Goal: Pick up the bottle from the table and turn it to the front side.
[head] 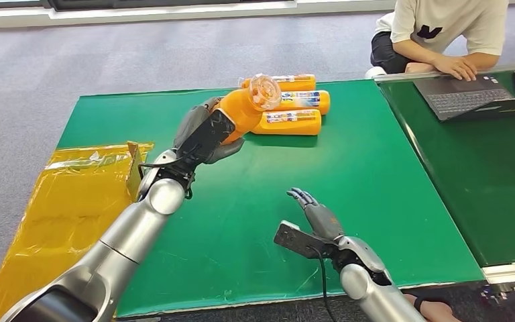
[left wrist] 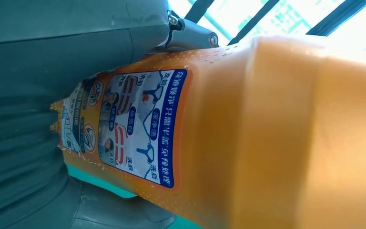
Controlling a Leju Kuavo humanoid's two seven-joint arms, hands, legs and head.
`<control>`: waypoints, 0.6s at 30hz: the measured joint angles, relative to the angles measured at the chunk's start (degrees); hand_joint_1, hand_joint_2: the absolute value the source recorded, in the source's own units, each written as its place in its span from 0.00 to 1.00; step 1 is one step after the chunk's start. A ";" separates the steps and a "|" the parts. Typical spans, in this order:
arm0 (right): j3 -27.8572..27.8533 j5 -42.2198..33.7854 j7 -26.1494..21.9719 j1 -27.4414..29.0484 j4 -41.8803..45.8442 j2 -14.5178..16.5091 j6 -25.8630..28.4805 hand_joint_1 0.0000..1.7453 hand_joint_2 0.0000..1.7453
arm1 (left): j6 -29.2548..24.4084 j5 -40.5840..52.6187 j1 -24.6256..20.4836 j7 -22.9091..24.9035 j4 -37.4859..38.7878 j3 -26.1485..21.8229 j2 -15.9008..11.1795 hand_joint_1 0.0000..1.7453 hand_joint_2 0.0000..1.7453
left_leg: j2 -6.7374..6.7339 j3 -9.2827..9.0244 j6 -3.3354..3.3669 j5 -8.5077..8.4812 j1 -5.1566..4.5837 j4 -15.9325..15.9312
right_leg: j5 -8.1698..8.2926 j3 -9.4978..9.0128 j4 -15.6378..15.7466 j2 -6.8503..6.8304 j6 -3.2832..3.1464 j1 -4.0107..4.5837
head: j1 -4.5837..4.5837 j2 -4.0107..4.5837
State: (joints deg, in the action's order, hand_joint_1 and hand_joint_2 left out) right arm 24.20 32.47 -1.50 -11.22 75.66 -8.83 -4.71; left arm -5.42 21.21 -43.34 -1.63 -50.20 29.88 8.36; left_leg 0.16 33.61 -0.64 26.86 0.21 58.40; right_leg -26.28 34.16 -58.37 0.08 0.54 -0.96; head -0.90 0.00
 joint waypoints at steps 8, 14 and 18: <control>0.35 -0.04 0.02 0.07 0.34 -1.19 0.01 0.00 1.00 | -0.01 0.49 0.91 0.28 -2.85 0.00 -0.93 1.00 1.00 | 0.00 -0.01 0.02 -0.02 0.00 0.00 | 0.00 0.00 0.00 0.00 0.00 0.01 | 0.00 0.00; 0.37 -0.04 0.03 0.48 0.84 -1.72 0.01 0.00 1.00 | -1.28 6.23 1.27 -0.08 -4.17 0.02 -1.61 1.00 1.00 | 0.00 0.00 0.02 -0.02 0.00 0.00 | 0.00 0.00 0.00 0.00 0.00 0.01 | 0.00 0.00; 0.37 -0.03 0.04 1.03 1.46 -2.14 0.09 0.00 1.00 | -1.38 7.75 1.50 -0.12 -5.30 0.02 -2.32 1.00 1.00 | 0.00 0.00 0.02 -0.02 0.00 0.00 | 0.00 0.01 0.00 0.00 0.00 0.00 | 0.00 0.00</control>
State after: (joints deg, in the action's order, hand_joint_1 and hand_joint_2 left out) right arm 24.57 32.45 -1.45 -10.19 77.12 -10.98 -4.62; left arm -6.80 28.96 -41.84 -1.75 -55.49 29.90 6.04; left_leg 0.16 33.61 -0.62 26.84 0.21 58.39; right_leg -26.28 34.17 -58.37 0.07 0.54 -0.96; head -0.90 0.00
